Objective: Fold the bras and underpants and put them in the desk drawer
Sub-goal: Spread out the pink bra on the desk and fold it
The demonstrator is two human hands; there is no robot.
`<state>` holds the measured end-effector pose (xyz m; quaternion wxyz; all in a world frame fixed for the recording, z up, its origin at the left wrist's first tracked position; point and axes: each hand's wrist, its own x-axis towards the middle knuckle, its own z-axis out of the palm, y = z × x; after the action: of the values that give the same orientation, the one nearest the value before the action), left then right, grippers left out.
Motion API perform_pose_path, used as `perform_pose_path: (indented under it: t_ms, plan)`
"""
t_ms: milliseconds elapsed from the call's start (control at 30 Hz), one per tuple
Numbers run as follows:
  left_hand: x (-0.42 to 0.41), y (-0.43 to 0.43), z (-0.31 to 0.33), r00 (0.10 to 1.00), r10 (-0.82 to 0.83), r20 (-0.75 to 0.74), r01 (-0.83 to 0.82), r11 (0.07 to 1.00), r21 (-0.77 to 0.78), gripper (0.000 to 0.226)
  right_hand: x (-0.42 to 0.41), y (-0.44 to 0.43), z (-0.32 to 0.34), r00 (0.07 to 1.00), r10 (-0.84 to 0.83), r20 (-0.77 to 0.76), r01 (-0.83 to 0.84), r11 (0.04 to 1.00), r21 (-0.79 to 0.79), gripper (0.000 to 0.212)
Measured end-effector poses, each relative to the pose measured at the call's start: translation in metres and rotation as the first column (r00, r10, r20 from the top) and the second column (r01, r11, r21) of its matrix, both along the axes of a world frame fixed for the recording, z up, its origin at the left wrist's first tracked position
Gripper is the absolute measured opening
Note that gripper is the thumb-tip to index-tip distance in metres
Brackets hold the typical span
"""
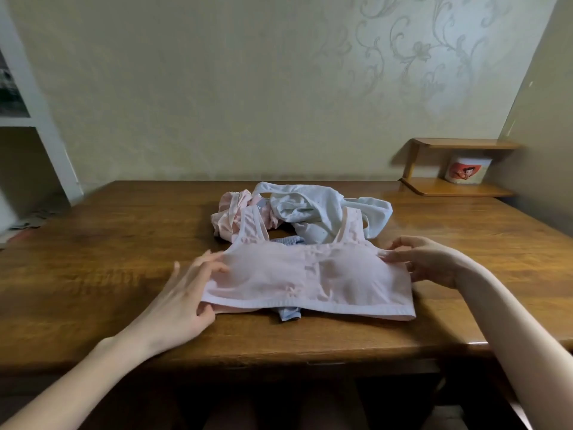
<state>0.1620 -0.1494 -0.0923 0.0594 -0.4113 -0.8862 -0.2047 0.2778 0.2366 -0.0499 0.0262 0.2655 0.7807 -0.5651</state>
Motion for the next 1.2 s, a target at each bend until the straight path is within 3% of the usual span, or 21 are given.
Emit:
perform_pose_path:
  t_ms: [67,133,200,267,333,500,567,633,700,767,800,933,1000,1067,1133,1200]
  plan:
    - [0.008,0.010,0.009,0.974,-0.159,-0.162,0.160,0.987,-0.008,0.057,0.001,-0.001,0.005,0.999,0.052,0.013,-0.051,0.994,-0.094,0.050]
    - [0.025,0.033,0.018,0.952,-0.274,-0.137,0.273,0.962,-0.030,0.067,0.000,-0.004,0.010,0.992,0.123,0.026,-0.118,0.981,-0.157,0.061]
    - [0.038,0.064,0.017,0.950,-0.291,-0.111,0.277,0.953,-0.125,0.086,-0.003,-0.008,0.014,0.983,0.179,-0.046,-0.185,0.955,-0.231,0.084]
    - [0.047,0.095,0.011,0.963,-0.225,-0.146,0.189,0.955,-0.227,0.102,-0.006,-0.010,0.020,0.970,0.147,-0.191,-0.208,0.913,-0.351,0.100]
    - [0.051,0.116,0.006,0.979,-0.111,-0.171,0.071,0.972,-0.226,0.103,-0.010,-0.015,0.031,0.939,0.081,-0.335,-0.238,0.855,-0.461,0.104]
    - [0.032,0.133,0.015,0.932,0.196,-0.304,-0.171,0.980,0.106,0.073,-0.032,-0.045,0.076,0.835,-0.011,-0.550,-0.322,0.801,-0.504,0.099]
    - [0.014,0.125,0.033,0.908,0.273,-0.319,-0.206,0.952,0.227,0.057,-0.046,-0.053,0.089,0.785,-0.036,-0.618,-0.376,0.765,-0.523,0.111]
    - [-0.008,0.109,0.054,0.920,0.343,-0.189,-0.235,0.870,0.434,0.057,-0.059,-0.061,0.098,0.739,-0.029,-0.673,-0.415,0.767,-0.489,0.103]
    - [-0.026,0.091,0.079,0.926,0.300,0.228,-0.376,0.697,0.611,0.044,-0.073,-0.077,0.104,0.706,0.014,-0.708,-0.456,0.774,-0.440,0.066]
    - [-0.036,0.074,0.094,0.784,-0.026,0.620,-0.544,0.452,0.707,0.032,-0.092,-0.099,0.103,0.706,0.043,-0.707,-0.477,0.767,-0.430,0.040]
    - [-0.038,0.068,0.096,0.703,-0.185,0.687,-0.602,0.361,0.712,0.035,-0.103,-0.111,0.100,0.709,0.080,-0.701,-0.486,0.776,-0.403,0.037]
    - [-0.043,0.045,0.080,0.594,-0.387,0.705,-0.693,0.199,0.693,0.038,-0.144,-0.155,0.072,0.763,0.195,-0.616,-0.481,0.808,-0.340,0.031]
    - [-0.044,0.034,0.067,0.558,-0.419,0.716,-0.723,0.178,0.668,0.036,-0.154,-0.173,0.056,0.808,0.231,-0.541,-0.454,0.830,-0.325,0.024]
    - [-0.047,0.026,0.056,0.533,-0.447,0.719,-0.720,0.206,0.662,0.037,-0.158,-0.183,0.045,0.827,0.279,-0.488,-0.449,0.850,-0.276,0.031]
    - [-0.048,0.021,0.050,0.516,-0.447,0.730,-0.736,0.205,0.645,0.035,-0.161,-0.187,0.040,0.801,0.281,-0.528,-0.510,0.782,-0.358,0.045]
    - [-0.049,0.019,0.047,0.478,-0.443,0.759,-0.791,0.159,0.591,0.031,-0.161,-0.188,0.039,0.771,0.209,-0.601,-0.576,0.630,-0.521,0.056]
